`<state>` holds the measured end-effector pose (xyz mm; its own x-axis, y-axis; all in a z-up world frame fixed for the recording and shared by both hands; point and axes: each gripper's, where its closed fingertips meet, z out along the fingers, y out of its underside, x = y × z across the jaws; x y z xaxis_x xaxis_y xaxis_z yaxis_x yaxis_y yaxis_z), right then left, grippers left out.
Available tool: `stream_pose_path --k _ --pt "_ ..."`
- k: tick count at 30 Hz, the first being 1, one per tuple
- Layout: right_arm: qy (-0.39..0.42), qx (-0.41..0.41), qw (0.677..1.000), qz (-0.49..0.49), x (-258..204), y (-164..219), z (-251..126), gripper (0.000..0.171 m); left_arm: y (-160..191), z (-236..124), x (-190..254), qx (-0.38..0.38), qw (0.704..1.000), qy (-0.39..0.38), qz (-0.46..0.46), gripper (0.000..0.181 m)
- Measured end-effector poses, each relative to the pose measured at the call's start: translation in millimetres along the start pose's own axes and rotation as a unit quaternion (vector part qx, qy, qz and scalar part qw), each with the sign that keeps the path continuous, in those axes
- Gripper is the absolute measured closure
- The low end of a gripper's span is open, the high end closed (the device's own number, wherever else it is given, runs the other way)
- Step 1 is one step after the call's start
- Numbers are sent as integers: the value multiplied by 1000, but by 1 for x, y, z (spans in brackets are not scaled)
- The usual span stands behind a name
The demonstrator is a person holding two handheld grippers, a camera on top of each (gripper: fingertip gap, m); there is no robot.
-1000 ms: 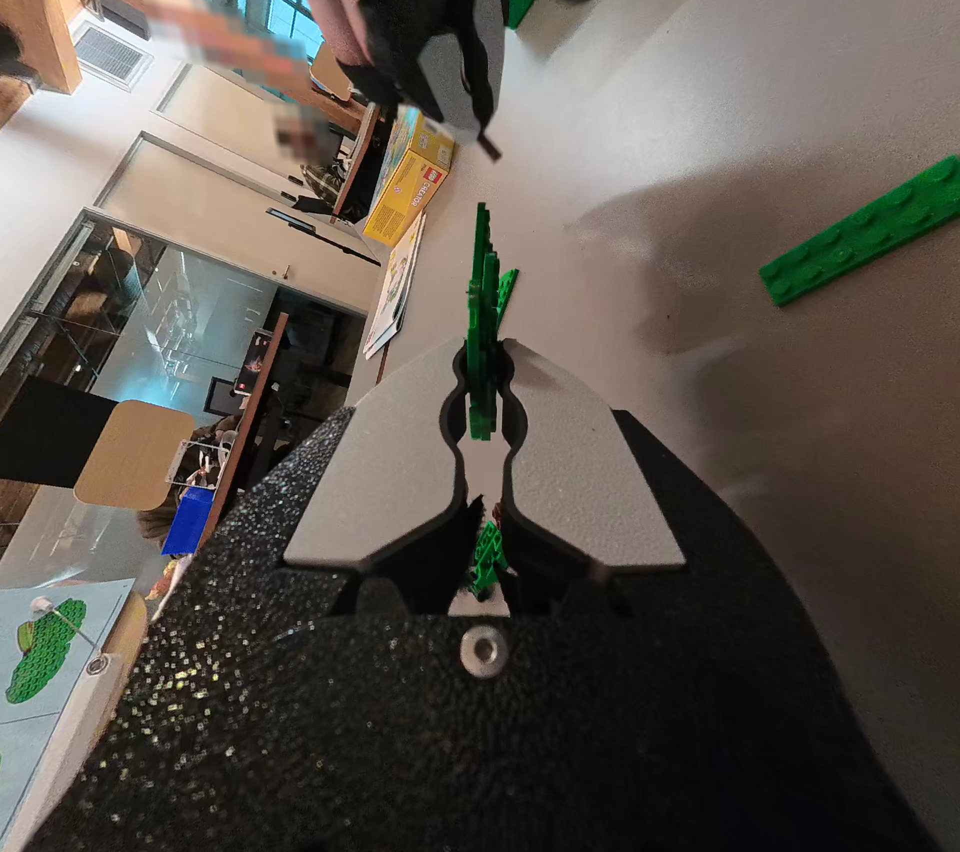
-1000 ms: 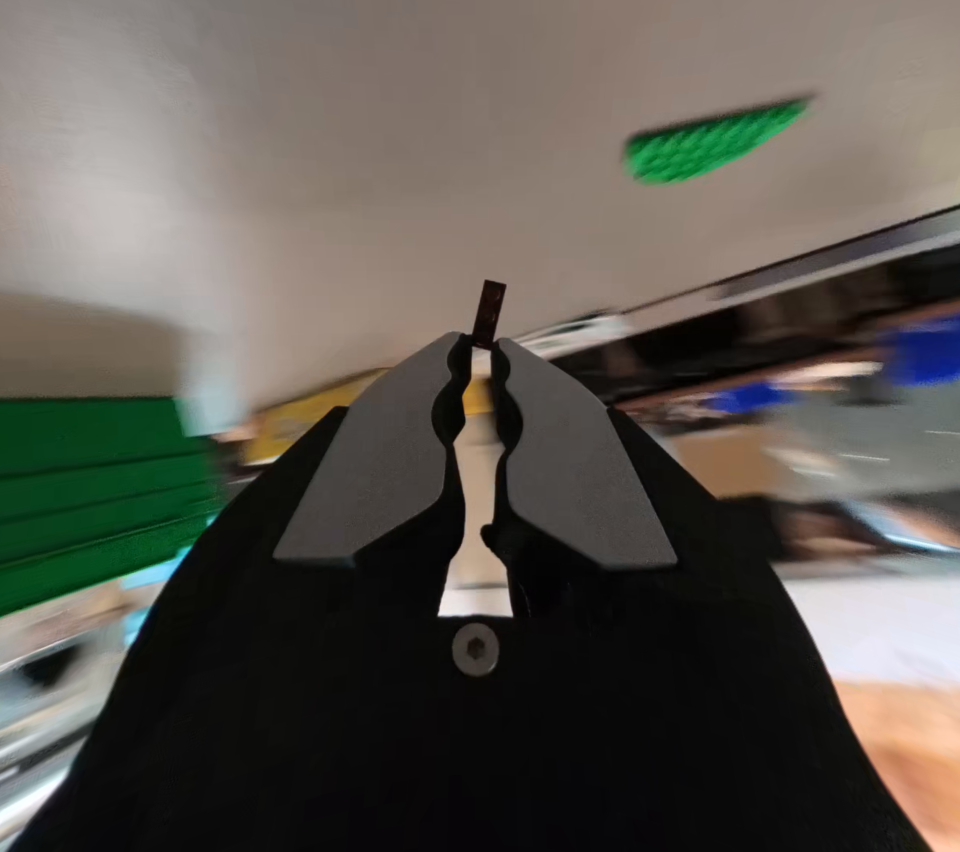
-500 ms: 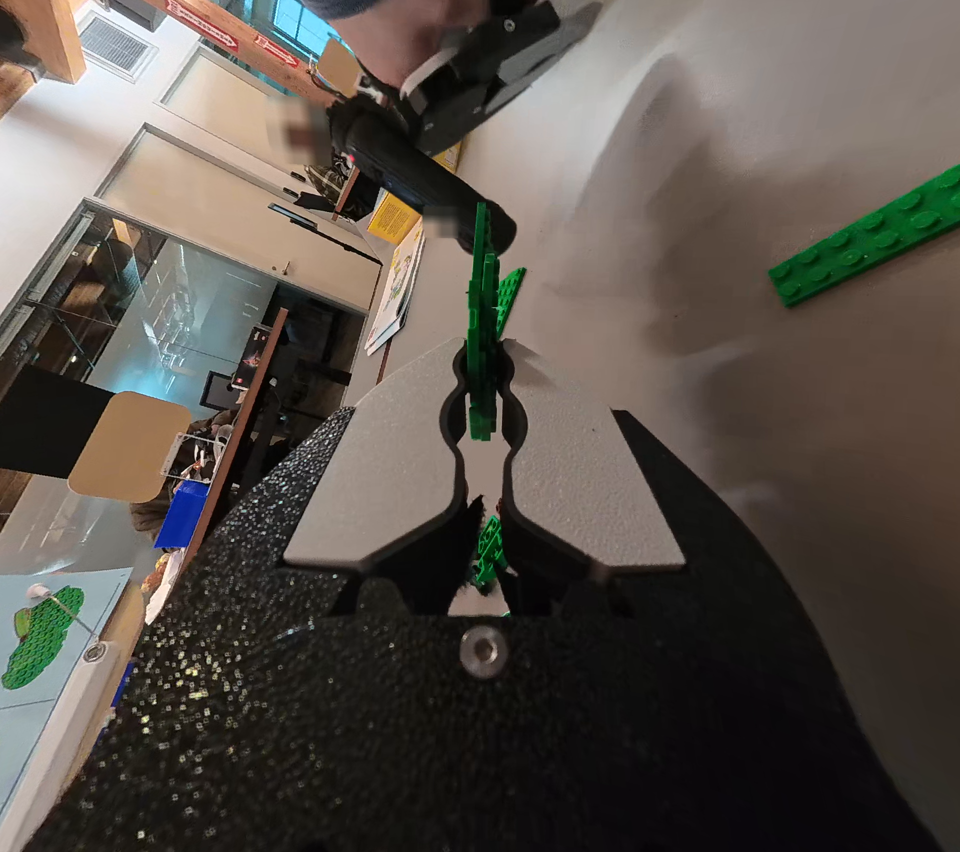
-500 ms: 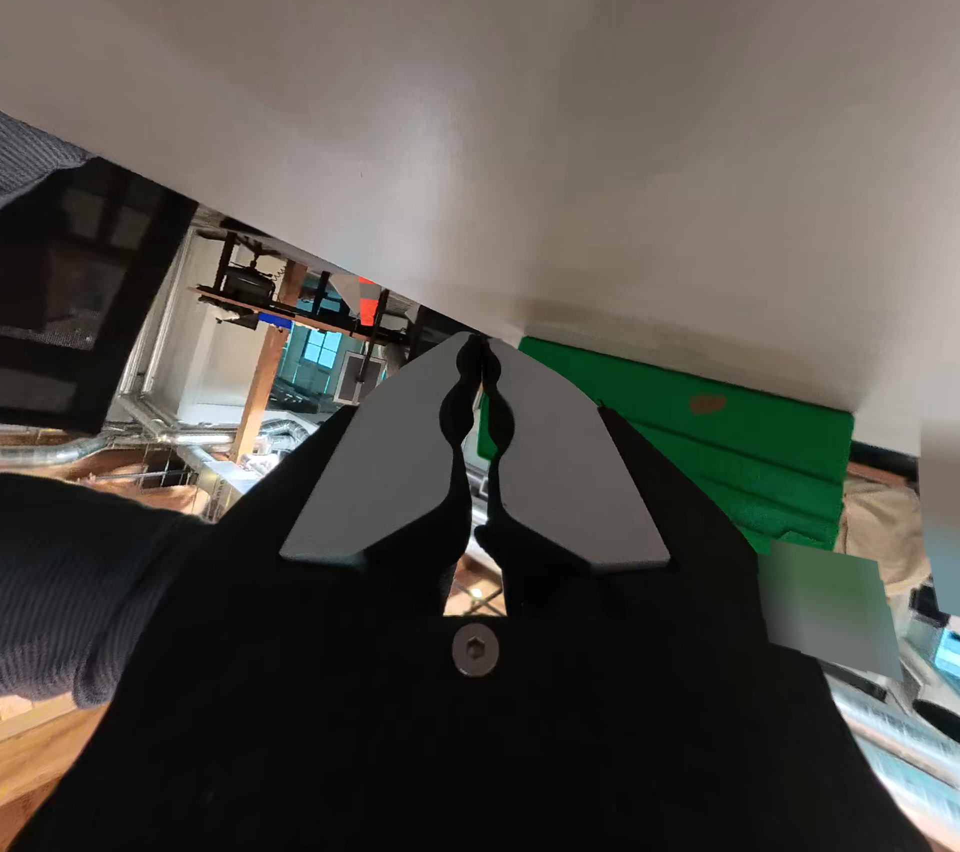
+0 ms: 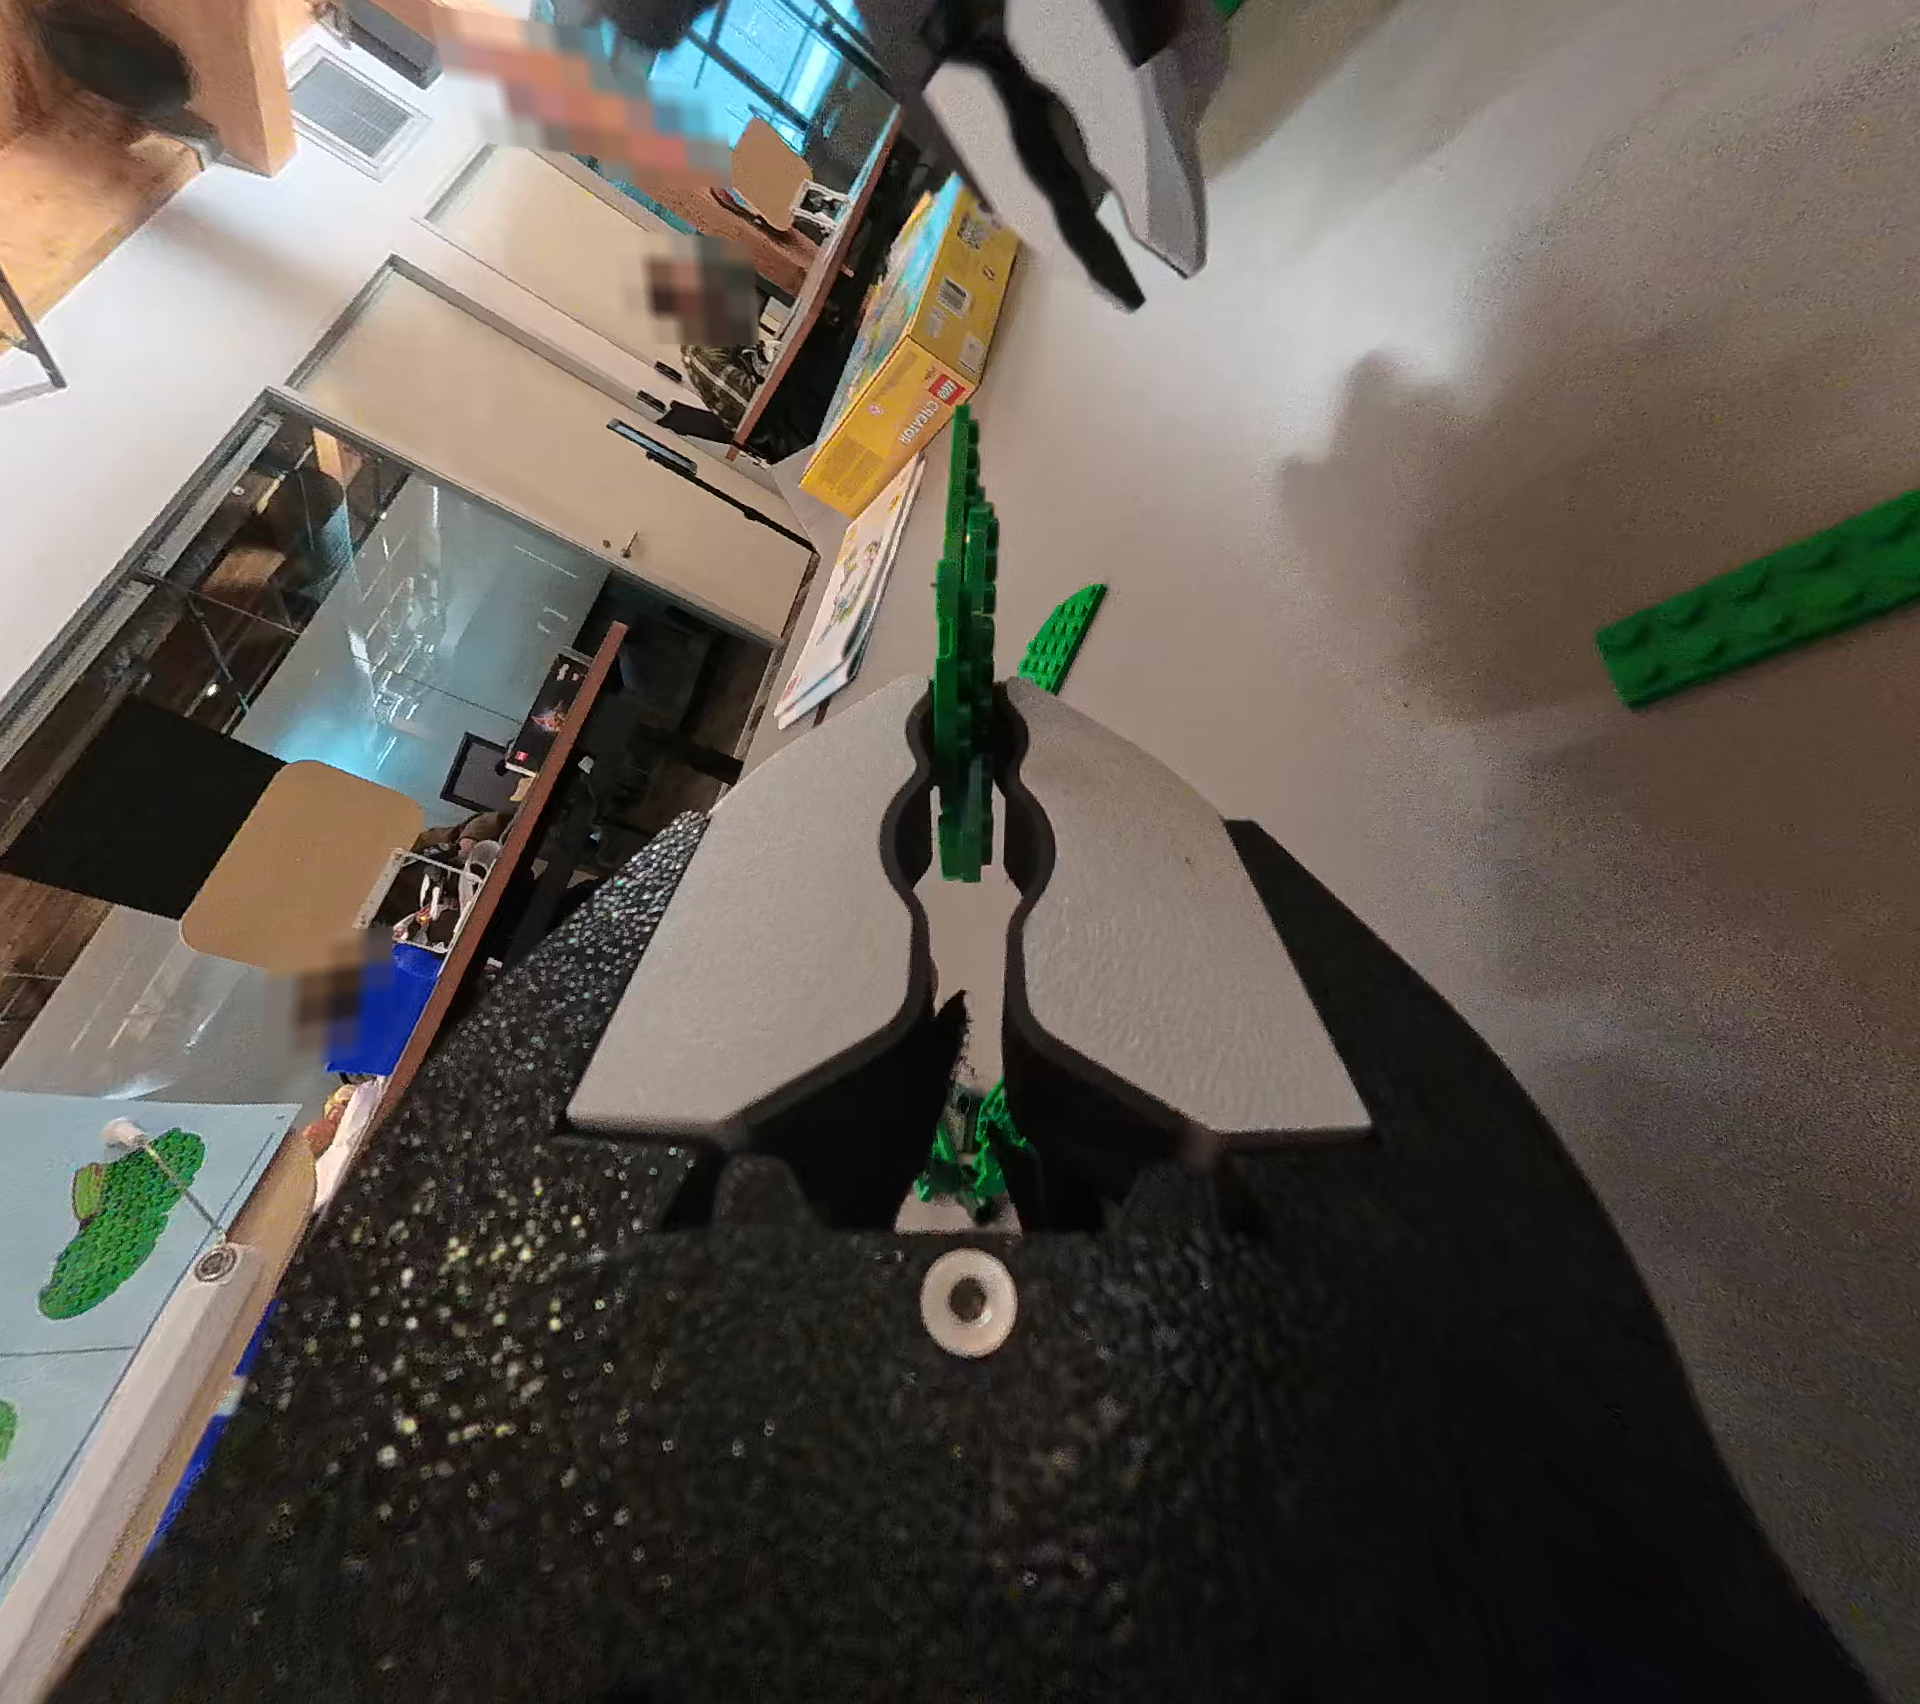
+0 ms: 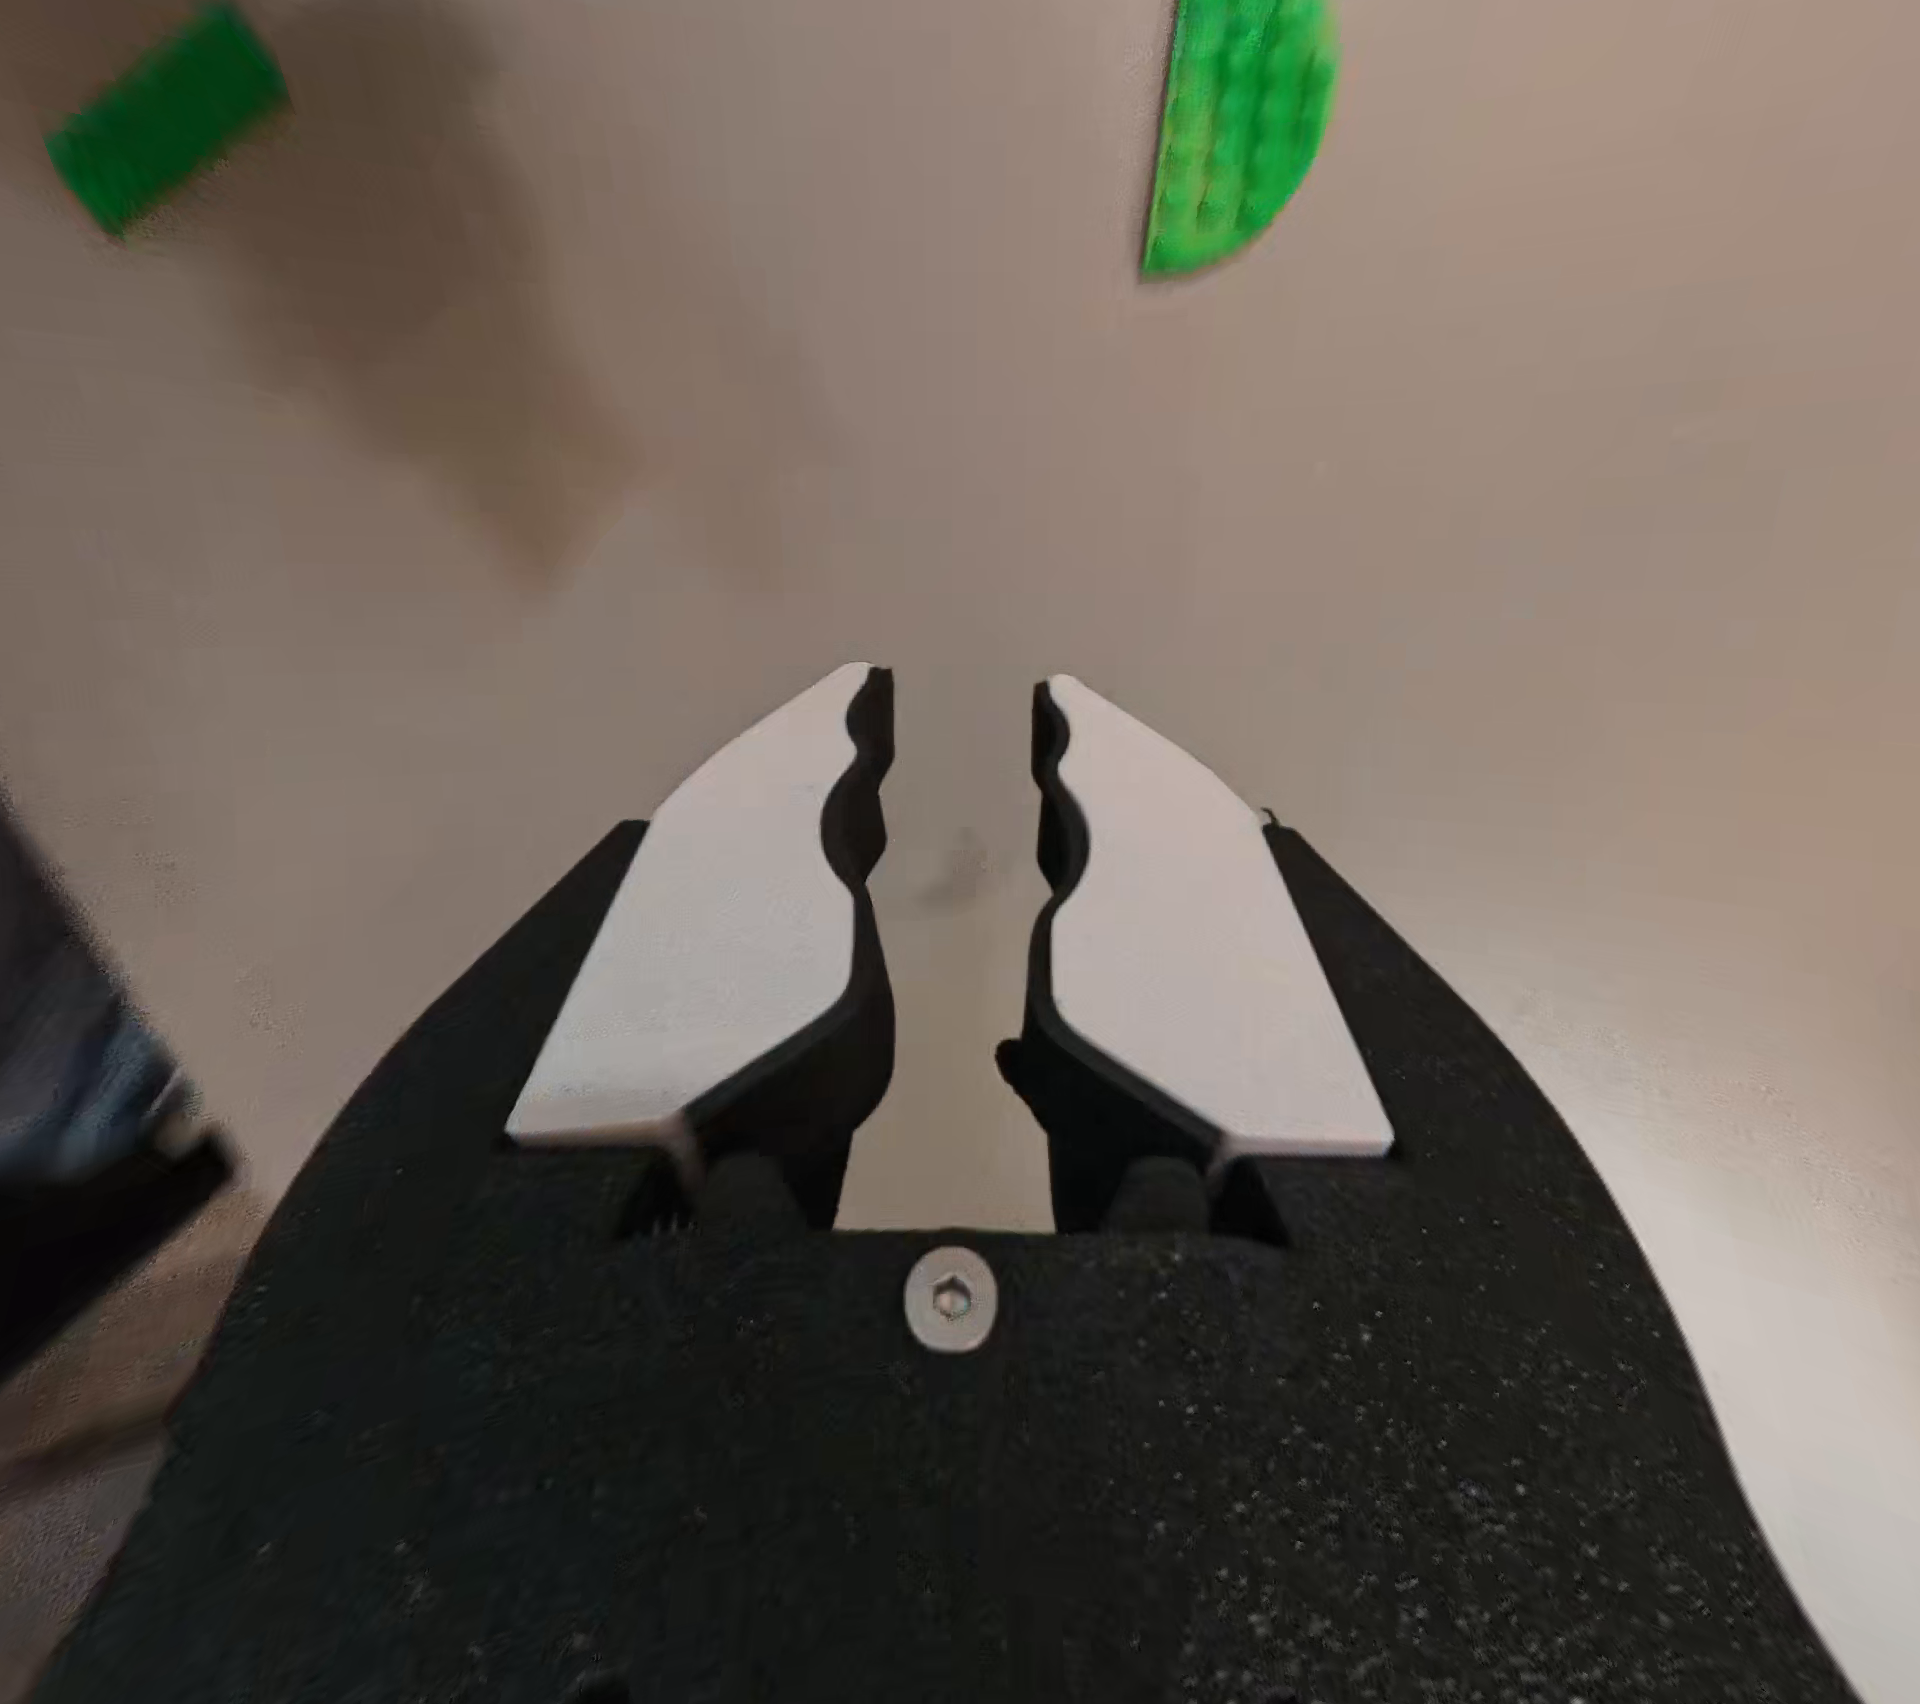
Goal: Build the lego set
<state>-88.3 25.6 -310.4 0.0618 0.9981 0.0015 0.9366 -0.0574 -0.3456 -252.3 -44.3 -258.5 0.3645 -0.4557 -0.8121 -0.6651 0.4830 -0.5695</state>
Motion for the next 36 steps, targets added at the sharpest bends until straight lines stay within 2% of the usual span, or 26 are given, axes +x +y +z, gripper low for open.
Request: stream_pose_path --k 3,5,8,12,14,18,27,31,32,33,36 --pt "55 128 990 29 -13 1 -3 145 -1 1 -3 4 1000 -15 -10 173" --pt "96 177 977 68 -10 13 -7 145 -1 2 -5 3 1000 -24 -15 173" --pt "210 170 950 160 32 58 -27 147 1 2 -8 2 999 -37 -24 173" --pt "269 188 898 294 92 115 -66 144 -5 5 -2 9 999 -35 -12 173" --pt "283 216 873 333 112 130 -78 143 -12 7 5 13 1000 -27 -2 173" --pt "313 293 831 355 138 130 -92 142 -22 14 14 4 1000 -28 13 173" --pt "397 269 784 395 176 168 -95 142 -27 19 17 -13 999 -53 6 173" --pt "435 231 761 422 186 198 -96 141 -27 18 13 -16 998 -67 1 173" --pt "444 225 754 428 188 206 -96 142 -27 18 13 -17 998 -68 0 173" --pt "446 225 751 432 188 209 -95 149 -27 19 14 -17 998 -68 -2 173" --pt "457 210 744 440 190 213 -91 148 -29 21 21 -14 998 -55 -4 173"
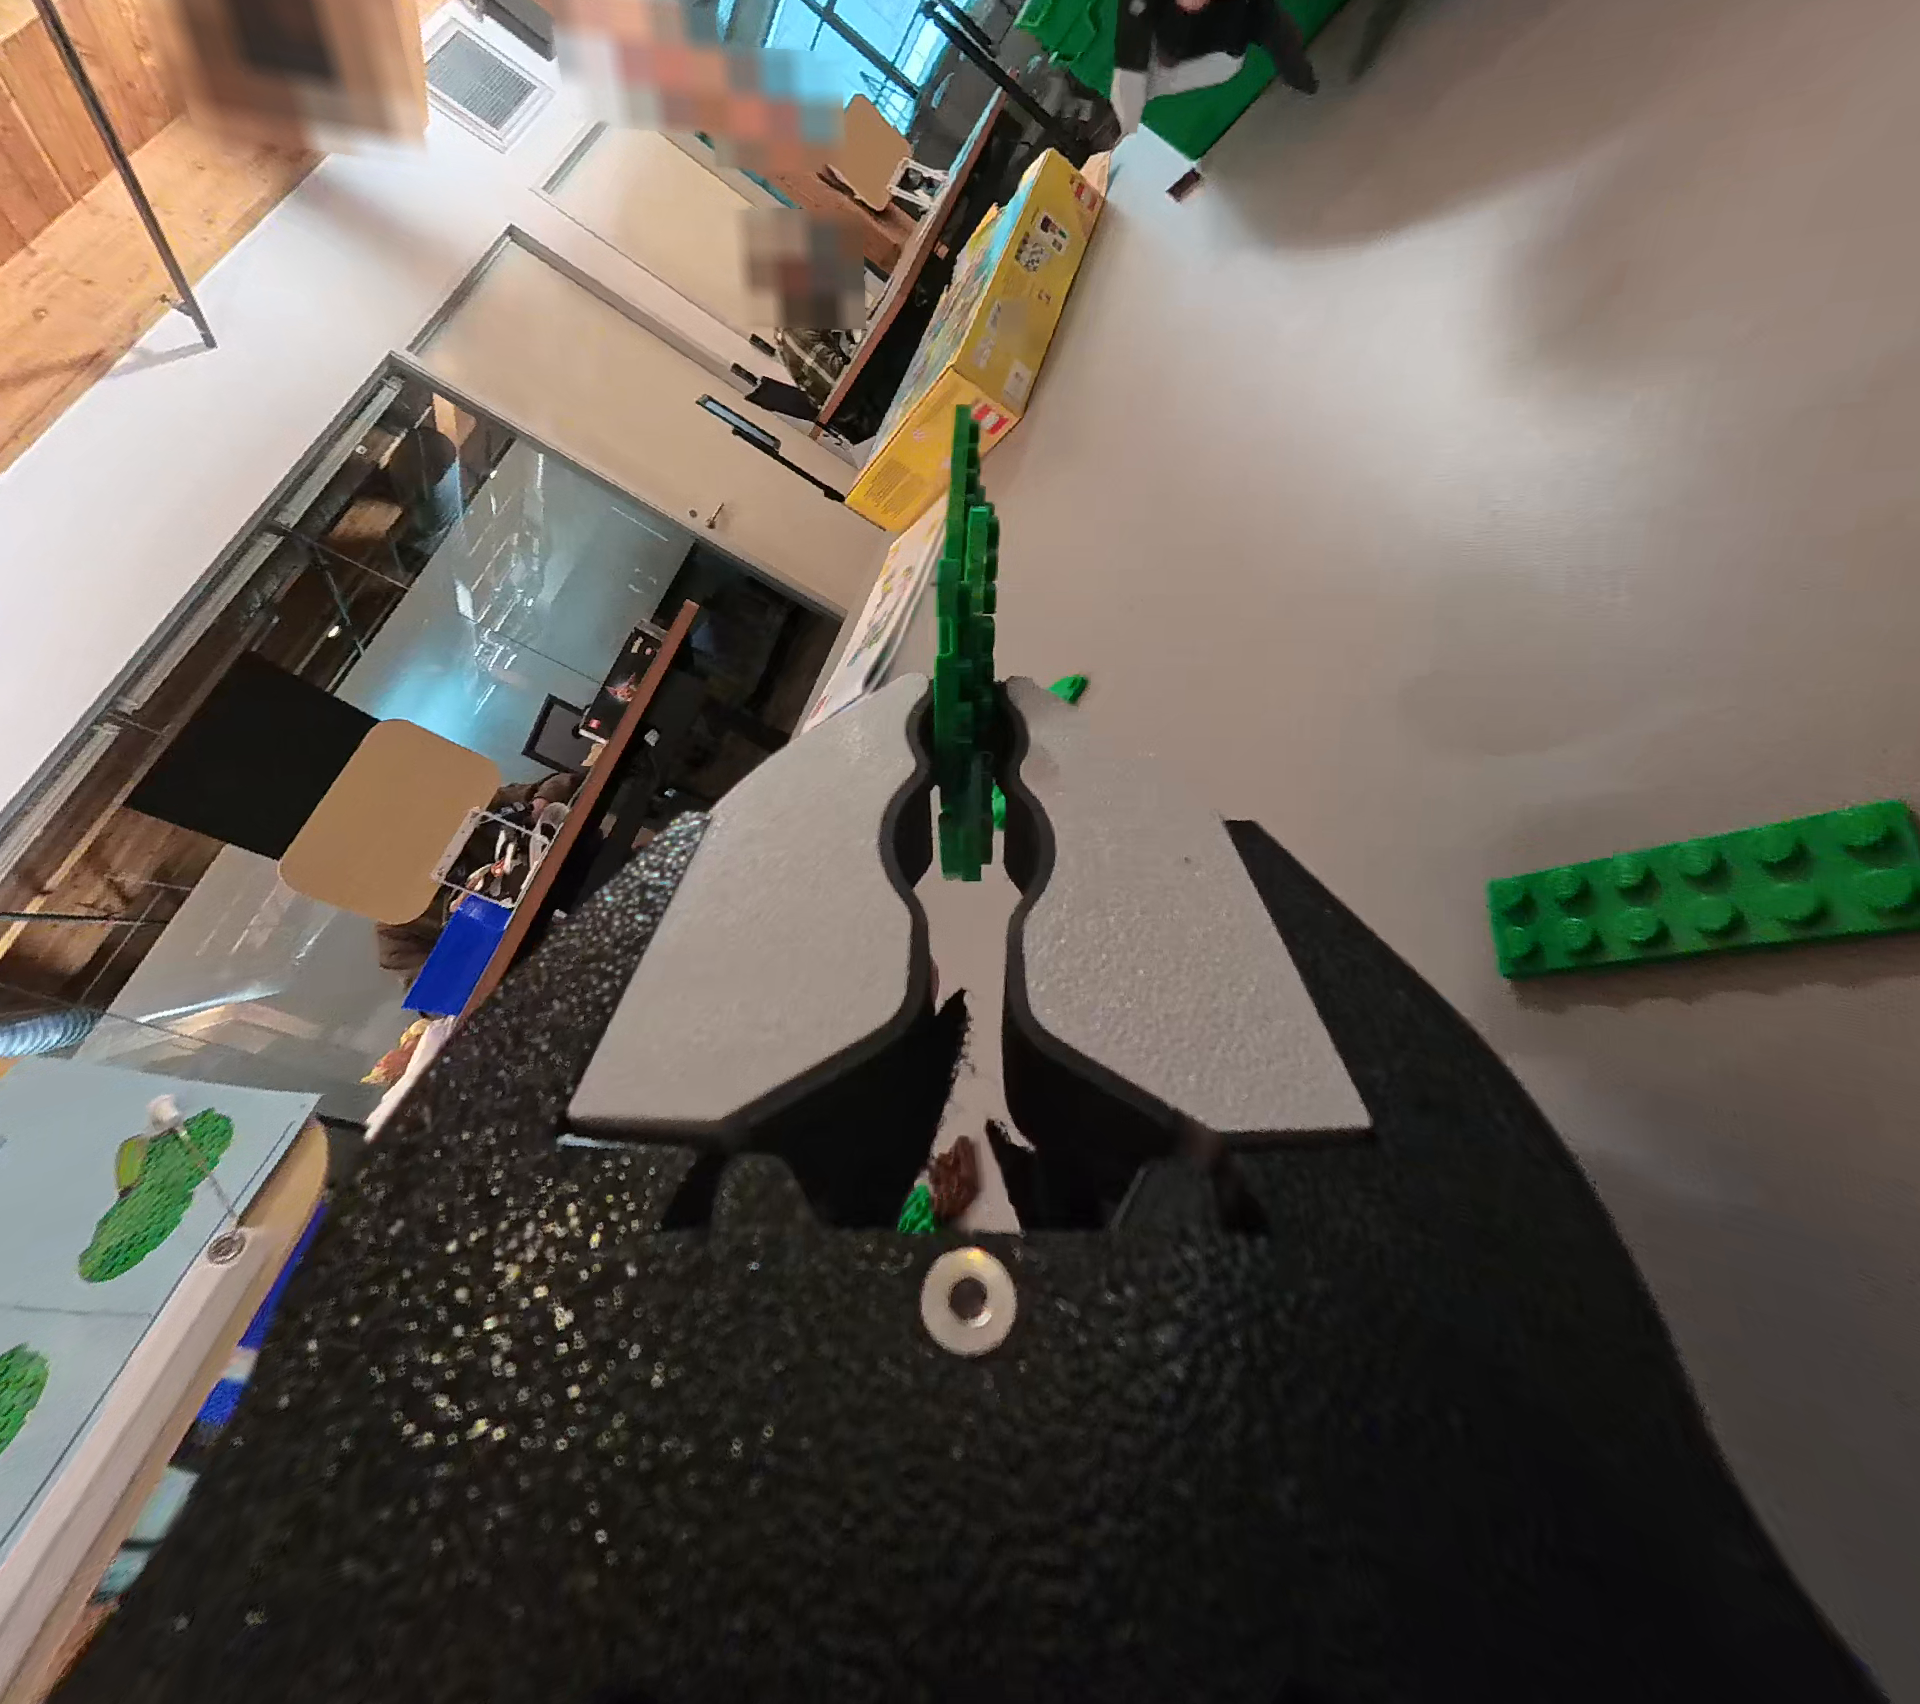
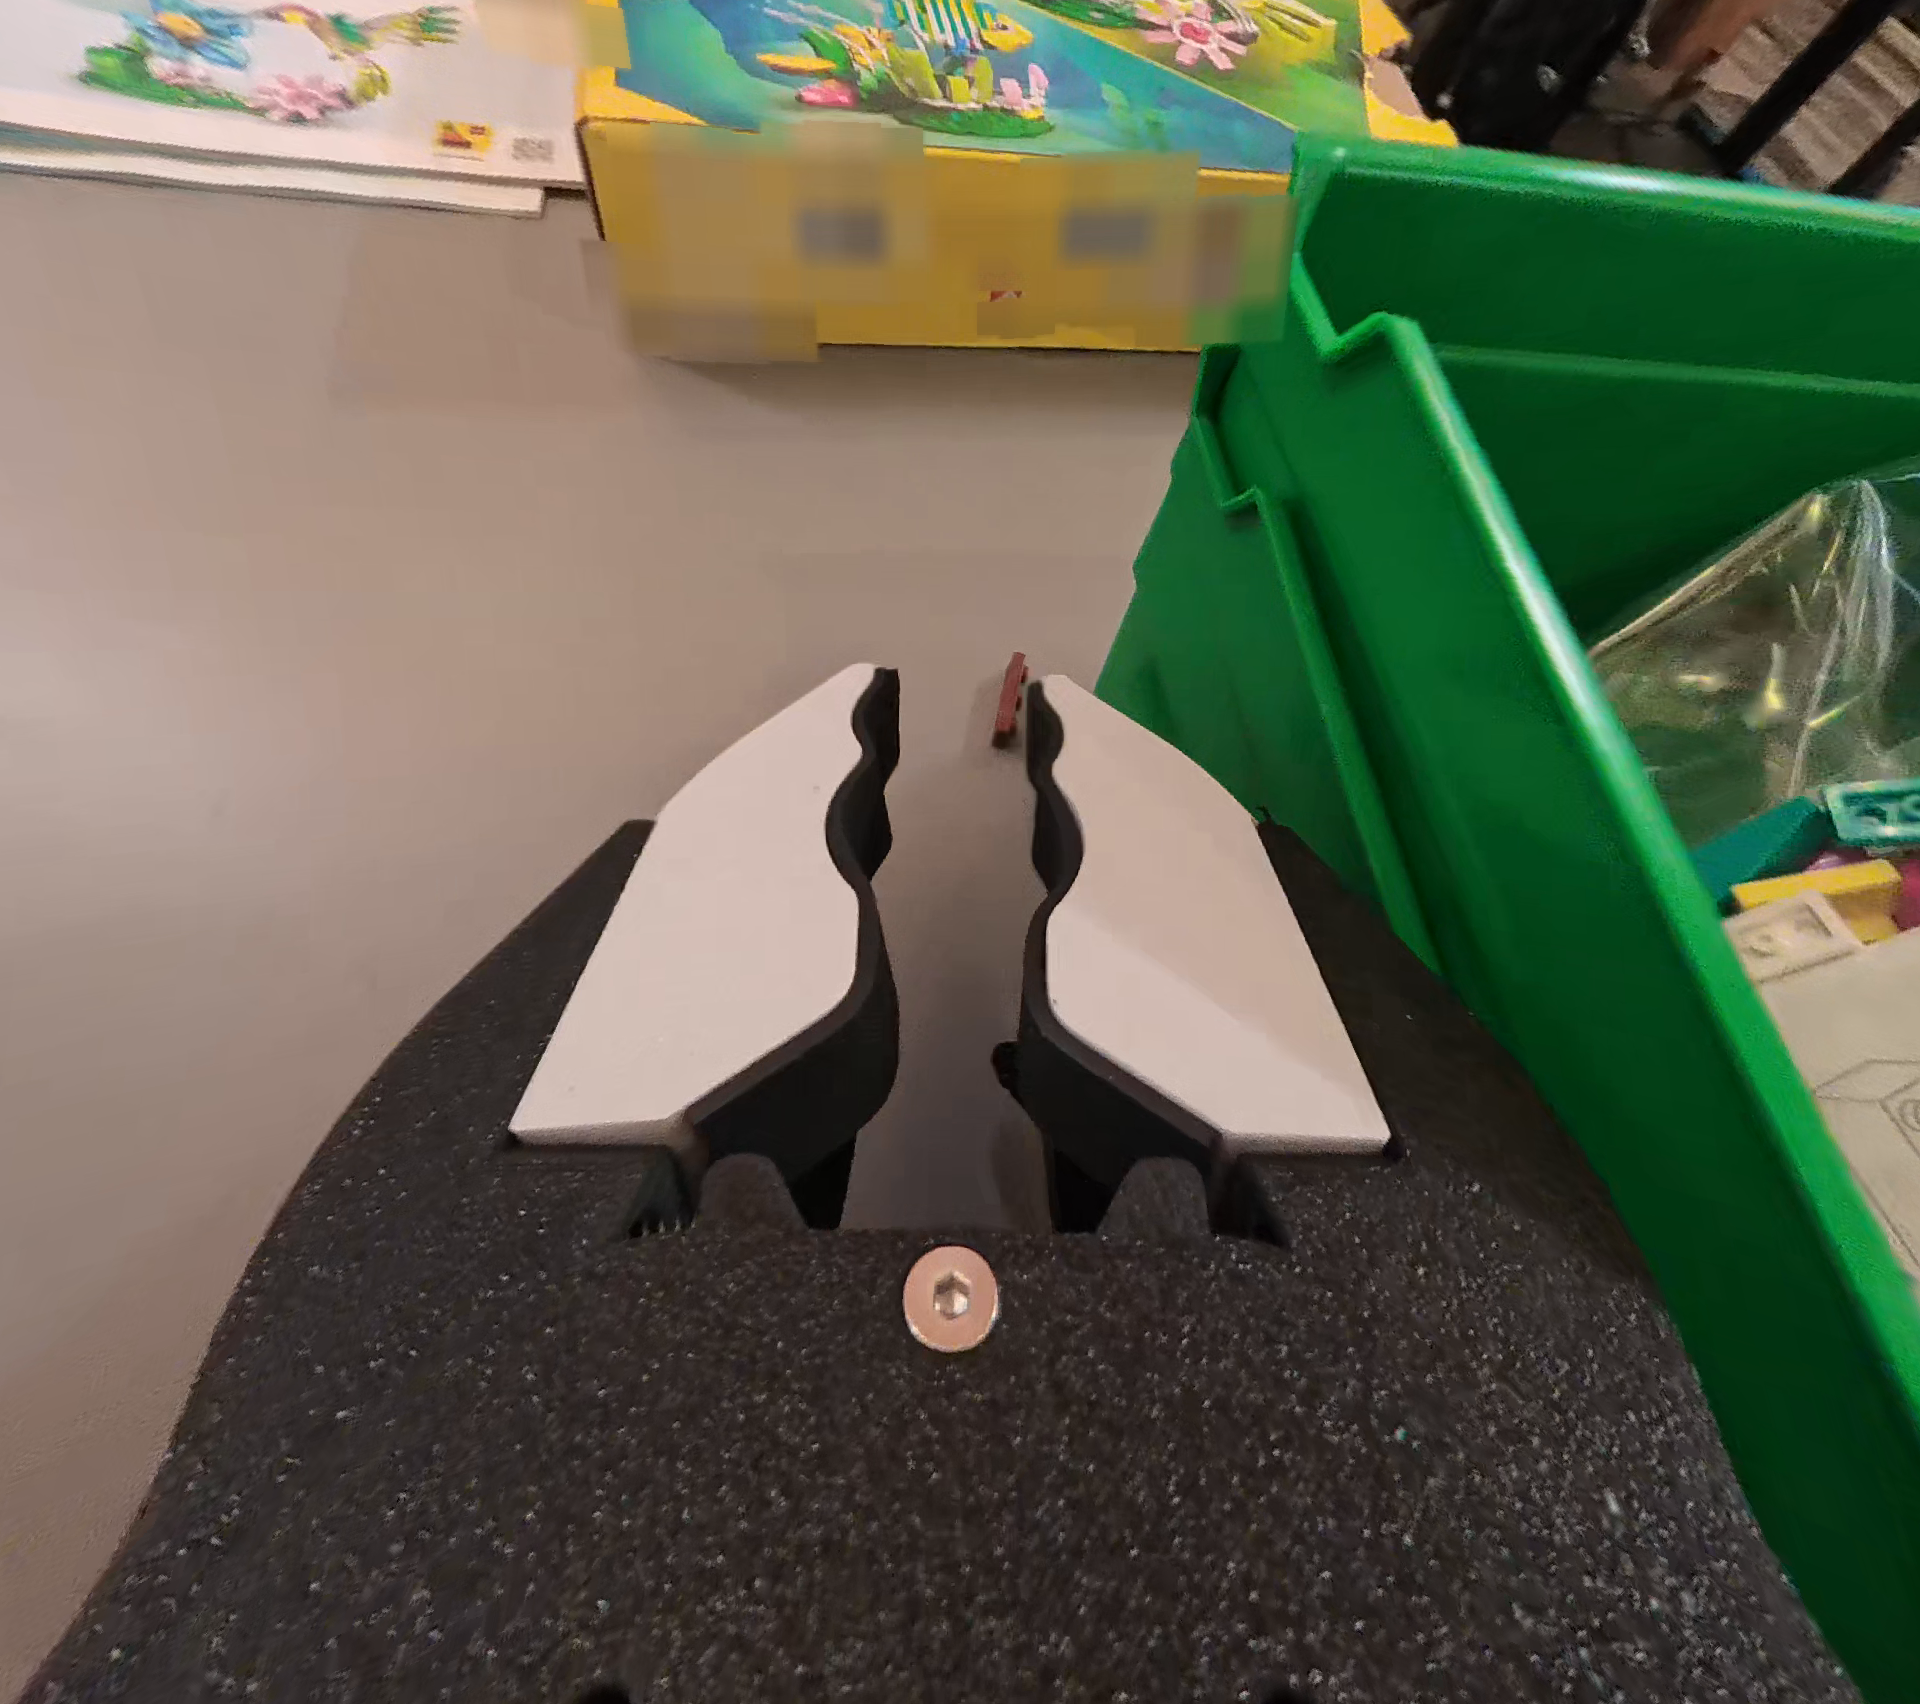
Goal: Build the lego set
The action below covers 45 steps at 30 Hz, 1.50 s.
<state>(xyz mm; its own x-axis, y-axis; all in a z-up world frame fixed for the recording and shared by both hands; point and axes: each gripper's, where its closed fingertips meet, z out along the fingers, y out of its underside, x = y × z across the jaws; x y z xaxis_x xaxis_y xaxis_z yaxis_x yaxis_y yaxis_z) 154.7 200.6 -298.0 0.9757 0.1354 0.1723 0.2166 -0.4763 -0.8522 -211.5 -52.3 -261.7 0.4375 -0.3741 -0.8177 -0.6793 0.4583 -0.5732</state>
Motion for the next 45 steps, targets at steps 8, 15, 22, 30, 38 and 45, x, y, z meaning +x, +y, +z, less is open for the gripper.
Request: stream_pose_path --k 8,15,22,30,38,45 --pt "13 -23 999 -17 -5 14 11 142 3 0 -2 2 1000 -4 -16 173" --pt "12 -14 1000 -7 -1 16 12 146 7 0 -9 0 999 -18 -44 173" --pt "14 -15 1000 -5 -1 19 13 145 9 1 -8 -3 999 -14 -53 173" --pt "33 -16 999 39 2 24 10 147 8 1 -6 -1 998 -9 -57 173" --pt "59 -44 997 31 4 30 13 151 7 0 -7 3 998 -6 -68 173" --pt "79 -99 992 31 10 30 41 153 8 0 -8 4 997 -7 -73 173"
